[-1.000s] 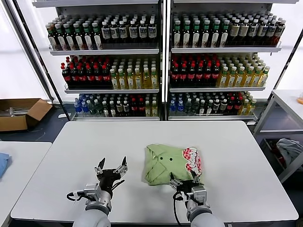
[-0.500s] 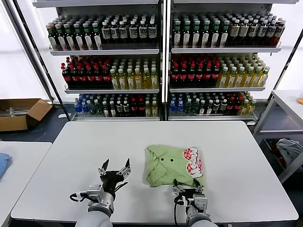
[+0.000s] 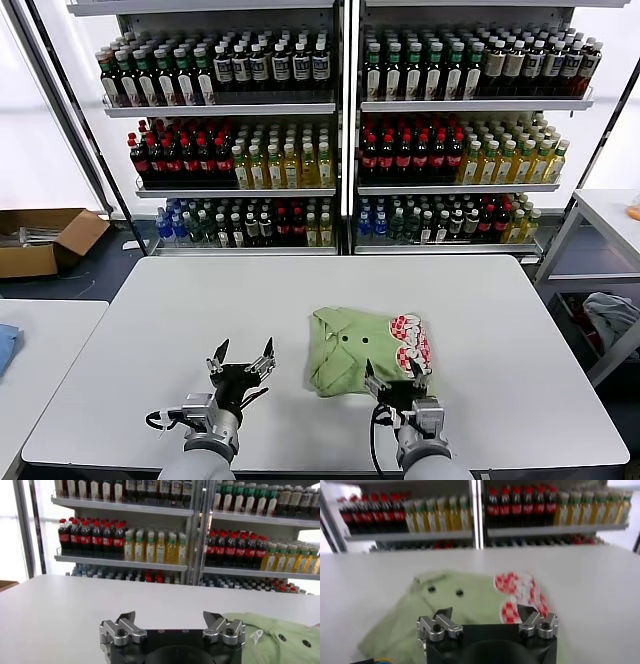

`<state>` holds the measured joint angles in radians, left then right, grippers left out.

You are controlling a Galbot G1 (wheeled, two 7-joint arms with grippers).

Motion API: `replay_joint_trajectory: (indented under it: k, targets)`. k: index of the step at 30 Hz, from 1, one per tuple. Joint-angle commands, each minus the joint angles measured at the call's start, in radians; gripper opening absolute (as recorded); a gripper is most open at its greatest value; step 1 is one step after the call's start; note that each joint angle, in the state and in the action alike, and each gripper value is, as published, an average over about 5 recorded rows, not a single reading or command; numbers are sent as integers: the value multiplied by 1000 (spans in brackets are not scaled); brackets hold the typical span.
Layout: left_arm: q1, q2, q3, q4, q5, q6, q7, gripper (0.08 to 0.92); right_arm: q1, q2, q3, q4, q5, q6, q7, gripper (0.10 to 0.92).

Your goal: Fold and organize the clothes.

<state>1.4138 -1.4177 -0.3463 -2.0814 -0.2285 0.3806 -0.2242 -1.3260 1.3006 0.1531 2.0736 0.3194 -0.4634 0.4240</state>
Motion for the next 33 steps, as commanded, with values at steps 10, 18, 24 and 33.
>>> replay_joint_trajectory:
  k: [10, 18, 24, 33]
  targets:
    - [38, -11, -34, -17, 3, 4, 0, 823, 411, 115, -71, -389, -1, 29, -16, 823]
    - [28, -17, -35, -2, 3, 8, 0, 823, 342, 105, -85, -379, 24, -40, 13, 823]
    - [26, -19, -31, 2, 2, 9, 0, 823, 309, 111, -90, -384, 18, -47, 17, 823]
    - [37, -9, -39, -10, -1, 8, 0, 823, 305, 139, -79, -428, 30, -42, 20, 823]
